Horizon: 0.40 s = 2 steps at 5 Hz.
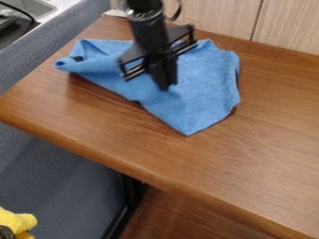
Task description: Fold blue cloth from bottom to top
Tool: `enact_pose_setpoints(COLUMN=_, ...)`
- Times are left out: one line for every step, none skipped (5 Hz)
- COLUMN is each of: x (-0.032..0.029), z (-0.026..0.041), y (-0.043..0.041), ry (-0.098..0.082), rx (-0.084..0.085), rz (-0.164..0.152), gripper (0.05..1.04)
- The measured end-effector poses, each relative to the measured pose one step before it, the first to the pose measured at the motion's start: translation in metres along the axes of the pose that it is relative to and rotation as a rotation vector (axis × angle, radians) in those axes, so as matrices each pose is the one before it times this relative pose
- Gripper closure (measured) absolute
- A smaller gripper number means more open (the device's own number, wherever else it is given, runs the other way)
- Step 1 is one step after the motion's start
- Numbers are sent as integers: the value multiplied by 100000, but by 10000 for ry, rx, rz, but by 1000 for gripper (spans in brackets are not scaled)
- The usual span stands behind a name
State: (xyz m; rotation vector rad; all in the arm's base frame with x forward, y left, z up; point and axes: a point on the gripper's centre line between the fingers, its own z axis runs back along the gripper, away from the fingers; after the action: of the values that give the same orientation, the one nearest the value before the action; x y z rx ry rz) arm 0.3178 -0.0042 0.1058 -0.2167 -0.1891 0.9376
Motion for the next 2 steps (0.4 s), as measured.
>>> enact_pose_setpoints(x=1313, z=-1204, y=-2194, ry=18, rx=-34, rz=395, gripper=1001)
enact_pose_setpoints(x=692, z=-1977, y=-1236, ry=98, rx=255, rz=183, gripper=1001)
